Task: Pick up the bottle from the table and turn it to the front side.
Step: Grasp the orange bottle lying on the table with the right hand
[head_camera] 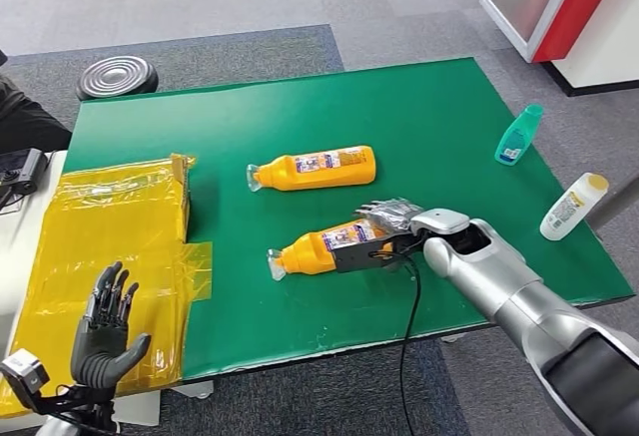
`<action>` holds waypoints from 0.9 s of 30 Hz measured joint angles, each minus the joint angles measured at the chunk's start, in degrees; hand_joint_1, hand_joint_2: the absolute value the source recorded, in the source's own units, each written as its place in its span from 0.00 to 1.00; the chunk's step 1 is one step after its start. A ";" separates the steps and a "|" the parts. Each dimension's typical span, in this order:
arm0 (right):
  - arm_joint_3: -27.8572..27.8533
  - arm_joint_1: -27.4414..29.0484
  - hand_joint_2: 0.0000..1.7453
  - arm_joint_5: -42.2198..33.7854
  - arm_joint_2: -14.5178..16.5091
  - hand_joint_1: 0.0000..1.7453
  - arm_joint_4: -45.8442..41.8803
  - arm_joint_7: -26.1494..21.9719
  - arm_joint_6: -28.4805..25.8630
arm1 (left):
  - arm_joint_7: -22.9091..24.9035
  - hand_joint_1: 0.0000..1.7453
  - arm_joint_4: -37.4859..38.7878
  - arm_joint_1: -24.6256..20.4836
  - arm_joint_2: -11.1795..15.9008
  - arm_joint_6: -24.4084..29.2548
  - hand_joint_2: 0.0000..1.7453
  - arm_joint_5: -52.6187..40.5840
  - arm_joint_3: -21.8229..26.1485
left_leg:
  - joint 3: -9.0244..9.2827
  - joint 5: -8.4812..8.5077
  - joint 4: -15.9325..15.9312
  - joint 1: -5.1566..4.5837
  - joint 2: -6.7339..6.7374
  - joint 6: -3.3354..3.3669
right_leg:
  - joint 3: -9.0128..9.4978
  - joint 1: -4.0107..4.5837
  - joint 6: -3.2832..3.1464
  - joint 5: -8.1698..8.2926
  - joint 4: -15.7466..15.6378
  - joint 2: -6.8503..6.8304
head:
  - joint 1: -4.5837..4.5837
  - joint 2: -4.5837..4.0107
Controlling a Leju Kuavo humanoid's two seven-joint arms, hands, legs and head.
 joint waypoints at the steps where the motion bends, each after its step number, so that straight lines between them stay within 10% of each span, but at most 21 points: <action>1: 0.41 -0.05 1.00 -0.04 0.03 0.00 0.59 0.04 -0.33 | 0.00 0.00 0.14 -0.09 0.02 0.00 1.00 0.06 -0.19 | 0.00 0.00 0.00 0.00 0.00 0.00 | 0.00 0.00 0.00 0.00 0.00 0.00 | 0.00 0.00; 6: 2.09 -0.51 1.00 -0.03 0.62 0.06 3.36 0.79 -2.13 | 0.00 0.00 0.77 -0.68 0.01 0.00 1.00 0.33 -0.93 | -0.01 0.00 0.00 0.00 0.00 0.00 | 0.00 0.00 0.00 0.00 0.00 0.00 | 0.00 -0.01; 10: 2.91 -0.79 1.00 -0.14 1.42 1.00 5.30 0.98 -3.86 | -0.02 0.00 1.11 -1.08 0.01 0.07 1.00 0.37 -1.31 | 0.00 0.00 0.00 0.00 0.00 0.00 | 0.00 0.00 0.00 0.00 0.00 0.00 | 0.00 -0.01; 27: 3.74 -0.74 1.00 -3.93 1.53 1.00 7.26 -1.23 -7.71 | -0.01 0.00 1.79 -1.35 0.28 0.85 1.00 0.92 -2.08 | 0.01 0.01 0.01 0.00 0.00 -0.01 | -0.01 0.00 0.02 0.02 0.00 0.00 | -0.01 -0.01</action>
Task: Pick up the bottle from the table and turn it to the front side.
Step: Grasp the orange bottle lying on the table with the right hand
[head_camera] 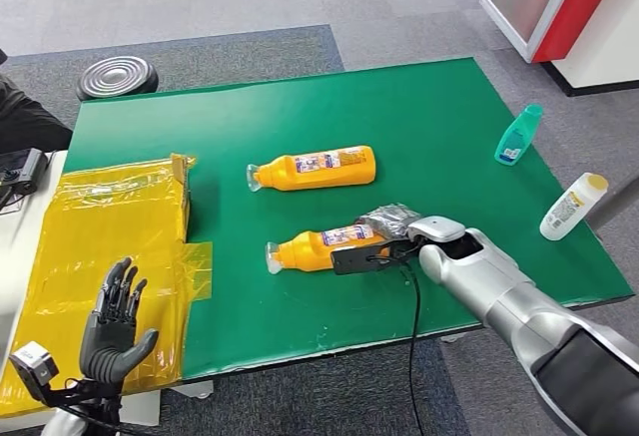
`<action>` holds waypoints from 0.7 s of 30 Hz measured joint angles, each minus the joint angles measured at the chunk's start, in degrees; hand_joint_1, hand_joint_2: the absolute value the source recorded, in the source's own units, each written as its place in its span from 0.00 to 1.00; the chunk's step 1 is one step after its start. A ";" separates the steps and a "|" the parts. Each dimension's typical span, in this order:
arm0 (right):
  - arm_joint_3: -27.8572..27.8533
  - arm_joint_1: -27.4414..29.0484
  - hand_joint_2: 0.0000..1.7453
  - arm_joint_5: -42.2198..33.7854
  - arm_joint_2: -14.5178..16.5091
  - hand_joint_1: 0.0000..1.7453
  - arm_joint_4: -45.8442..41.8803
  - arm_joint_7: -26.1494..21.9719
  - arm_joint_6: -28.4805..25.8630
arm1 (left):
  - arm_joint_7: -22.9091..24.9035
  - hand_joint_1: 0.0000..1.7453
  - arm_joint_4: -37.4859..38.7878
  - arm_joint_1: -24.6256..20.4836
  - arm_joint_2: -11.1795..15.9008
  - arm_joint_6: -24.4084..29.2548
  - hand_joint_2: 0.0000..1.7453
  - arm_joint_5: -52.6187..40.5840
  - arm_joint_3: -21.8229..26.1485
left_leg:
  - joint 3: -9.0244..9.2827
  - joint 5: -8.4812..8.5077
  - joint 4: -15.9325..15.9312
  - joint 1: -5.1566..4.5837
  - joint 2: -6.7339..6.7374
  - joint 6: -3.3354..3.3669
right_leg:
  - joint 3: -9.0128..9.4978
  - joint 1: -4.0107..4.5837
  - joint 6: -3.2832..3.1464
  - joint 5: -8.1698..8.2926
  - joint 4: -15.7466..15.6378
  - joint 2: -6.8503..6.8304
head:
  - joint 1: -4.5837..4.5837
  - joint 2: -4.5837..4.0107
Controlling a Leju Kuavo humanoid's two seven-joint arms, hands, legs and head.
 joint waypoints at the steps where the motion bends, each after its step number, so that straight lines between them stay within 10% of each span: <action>1: -0.18 0.45 1.00 -0.96 -0.31 1.00 -0.55 -0.32 -0.54 | -0.01 0.00 -0.01 0.10 0.02 0.02 1.00 0.15 0.01 | 0.00 0.00 0.00 0.00 0.00 0.00 | 0.00 0.00 0.00 0.00 0.00 0.00 | 0.01 0.00; 12: -12.08 22.68 1.00 -11.47 -1.35 1.00 -26.41 -7.37 -14.55 | 0.00 0.00 -2.77 3.27 -3.90 -20.12 1.00 6.34 8.20 | -0.05 -0.22 0.00 0.02 -0.01 0.04 | 0.00 0.02 -0.03 -0.25 0.00 -0.04 | 0.01 0.01; 21: -14.54 31.89 1.00 -9.98 10.12 1.00 -30.89 -11.41 -21.43 | 5.15 0.00 -6.67 5.03 -6.10 -11.85 1.00 7.93 -0.68 | -0.04 -0.20 0.00 0.02 -0.02 0.03 | -0.02 0.02 -0.06 -0.24 0.00 -0.04 | 0.01 0.01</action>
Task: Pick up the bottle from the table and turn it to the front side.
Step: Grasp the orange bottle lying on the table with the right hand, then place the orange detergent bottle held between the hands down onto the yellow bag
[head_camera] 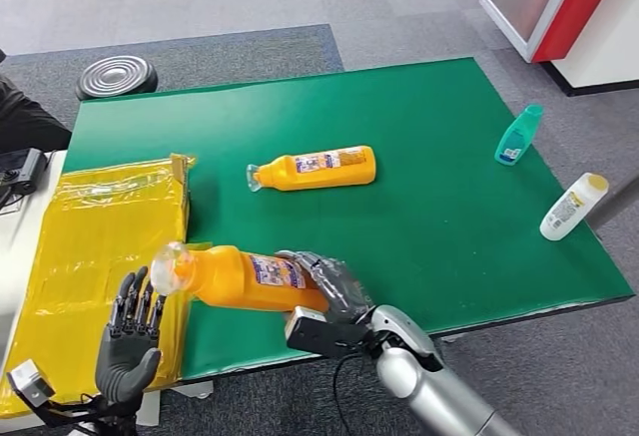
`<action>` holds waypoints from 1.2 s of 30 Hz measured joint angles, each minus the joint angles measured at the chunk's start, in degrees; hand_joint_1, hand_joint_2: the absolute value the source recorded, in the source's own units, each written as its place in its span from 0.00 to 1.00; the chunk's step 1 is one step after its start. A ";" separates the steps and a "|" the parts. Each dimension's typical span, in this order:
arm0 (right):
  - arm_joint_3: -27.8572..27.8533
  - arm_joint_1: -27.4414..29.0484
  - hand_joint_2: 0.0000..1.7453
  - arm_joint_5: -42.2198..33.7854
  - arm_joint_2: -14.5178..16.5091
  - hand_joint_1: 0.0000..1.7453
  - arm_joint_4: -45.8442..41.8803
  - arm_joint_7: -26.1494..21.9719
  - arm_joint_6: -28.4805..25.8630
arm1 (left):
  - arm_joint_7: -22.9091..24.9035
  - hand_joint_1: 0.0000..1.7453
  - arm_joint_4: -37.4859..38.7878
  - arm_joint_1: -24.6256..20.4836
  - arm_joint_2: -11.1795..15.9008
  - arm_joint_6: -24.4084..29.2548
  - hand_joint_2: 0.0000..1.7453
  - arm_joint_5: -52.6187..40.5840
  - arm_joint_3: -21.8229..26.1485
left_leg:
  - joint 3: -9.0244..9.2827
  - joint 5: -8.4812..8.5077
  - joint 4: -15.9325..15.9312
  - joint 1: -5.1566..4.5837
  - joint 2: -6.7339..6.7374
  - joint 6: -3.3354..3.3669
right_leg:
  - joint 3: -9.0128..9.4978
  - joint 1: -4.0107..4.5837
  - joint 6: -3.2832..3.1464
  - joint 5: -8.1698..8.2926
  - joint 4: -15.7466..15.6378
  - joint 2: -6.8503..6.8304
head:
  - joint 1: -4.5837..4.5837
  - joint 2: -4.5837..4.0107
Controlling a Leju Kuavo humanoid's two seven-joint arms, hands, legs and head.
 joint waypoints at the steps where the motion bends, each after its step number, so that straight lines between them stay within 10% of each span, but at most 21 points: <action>1: -0.02 0.45 1.00 0.40 0.98 1.00 0.10 -0.35 -0.80 | 0.69 0.00 -0.53 0.03 0.15 0.46 1.00 0.78 -1.29 | 0.00 0.01 0.00 0.00 0.00 0.00 | 0.00 0.00 0.00 0.01 0.00 0.00 | -0.01 0.00; 13: 1.56 1.57 1.00 6.96 8.46 1.00 6.36 -1.38 -10.13 | 4.48 0.00 -3.81 -0.07 2.25 6.53 1.00 3.01 -13.44 | 0.00 0.05 0.00 0.00 0.00 -0.02 | -0.01 0.01 -0.01 0.01 0.00 0.00 | 0.00 -0.01; 36: 4.53 3.40 1.00 12.25 9.73 1.00 12.50 -0.91 -15.26 | 5.48 0.00 -6.58 -0.21 2.50 17.18 1.00 1.53 -16.89 | 0.00 0.04 0.00 -0.01 0.00 -0.01 | -0.01 0.00 0.00 0.01 -0.01 0.00 | -0.01 -0.01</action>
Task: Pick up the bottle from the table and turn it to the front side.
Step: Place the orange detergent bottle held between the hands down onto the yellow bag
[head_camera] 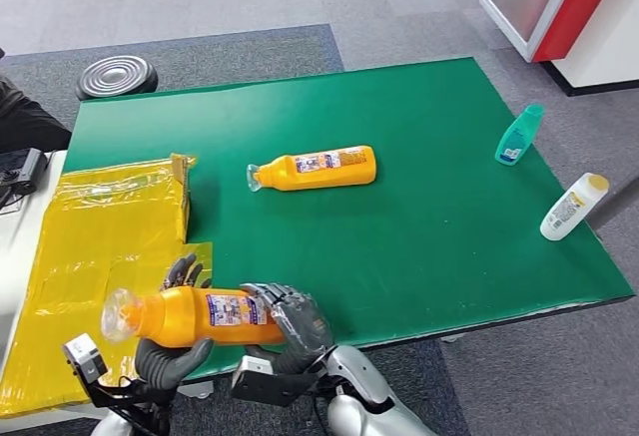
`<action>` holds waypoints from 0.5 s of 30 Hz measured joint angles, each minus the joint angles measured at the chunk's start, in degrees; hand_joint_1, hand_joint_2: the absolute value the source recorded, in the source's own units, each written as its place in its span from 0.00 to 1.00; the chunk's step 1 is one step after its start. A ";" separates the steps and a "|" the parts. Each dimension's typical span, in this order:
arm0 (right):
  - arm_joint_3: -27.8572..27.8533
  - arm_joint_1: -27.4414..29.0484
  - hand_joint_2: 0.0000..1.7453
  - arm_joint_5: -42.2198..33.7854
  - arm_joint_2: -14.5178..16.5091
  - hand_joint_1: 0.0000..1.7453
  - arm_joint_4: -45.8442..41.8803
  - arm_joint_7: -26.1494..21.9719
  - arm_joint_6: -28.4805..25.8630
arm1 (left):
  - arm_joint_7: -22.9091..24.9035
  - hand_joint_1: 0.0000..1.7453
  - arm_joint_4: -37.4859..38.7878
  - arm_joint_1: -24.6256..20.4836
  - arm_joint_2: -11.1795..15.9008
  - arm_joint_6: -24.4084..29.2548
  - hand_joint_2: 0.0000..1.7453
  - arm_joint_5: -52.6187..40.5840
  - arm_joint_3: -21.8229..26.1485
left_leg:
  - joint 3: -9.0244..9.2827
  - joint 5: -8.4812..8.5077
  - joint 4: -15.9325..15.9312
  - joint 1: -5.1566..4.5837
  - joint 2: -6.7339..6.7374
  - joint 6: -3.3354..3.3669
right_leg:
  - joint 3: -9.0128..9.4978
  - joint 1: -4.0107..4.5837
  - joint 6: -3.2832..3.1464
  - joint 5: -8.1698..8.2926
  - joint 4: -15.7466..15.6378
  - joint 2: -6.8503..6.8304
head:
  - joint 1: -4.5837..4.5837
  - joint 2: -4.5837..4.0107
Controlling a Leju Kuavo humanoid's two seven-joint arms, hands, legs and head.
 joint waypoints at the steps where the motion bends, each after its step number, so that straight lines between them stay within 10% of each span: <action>1: -0.01 0.14 1.00 -0.02 -0.03 1.00 0.10 -0.01 0.01 | 0.00 0.00 -0.02 0.00 -0.14 0.02 1.00 -0.07 0.00 | 0.00 0.00 0.00 0.00 0.00 0.00 | 0.00 0.00 0.00 0.00 0.00 0.00 | 0.01 0.00; 8: -0.03 0.42 1.00 -0.33 -0.09 1.00 0.44 -0.01 0.08 | 0.00 0.01 -0.02 -0.01 -0.77 -0.14 1.00 -0.69 -0.36 | 0.01 0.01 0.00 0.00 0.00 -0.01 | -0.01 0.00 0.00 0.00 0.00 0.00 | -0.01 0.01; 9: -0.03 0.43 1.00 -0.36 -0.09 1.00 0.51 0.02 0.09 | 0.00 0.10 -0.02 -0.01 -0.82 -0.17 1.00 -0.72 -0.46 | 0.01 0.01 0.00 0.00 0.00 -0.01 | -0.01 0.00 0.00 0.00 0.00 0.00 | -0.01 0.01; 13: -0.11 0.50 1.00 -0.72 -0.15 1.00 0.70 0.10 0.16 | -0.25 0.99 -0.02 -0.12 -0.90 0.02 1.00 -1.55 -1.08 | 0.01 0.01 0.00 0.00 0.00 -0.01 | 0.00 0.00 0.00 0.00 0.00 0.00 | 0.00 0.01; 15: -0.25 0.59 1.00 -0.93 -0.23 1.00 0.71 0.10 0.19 | -0.44 1.00 -0.02 -0.16 -0.95 0.51 1.00 -2.41 -1.43 | 0.01 0.01 0.00 0.00 0.00 -0.01 | 0.00 0.00 0.00 0.00 0.00 0.00 | 0.00 0.00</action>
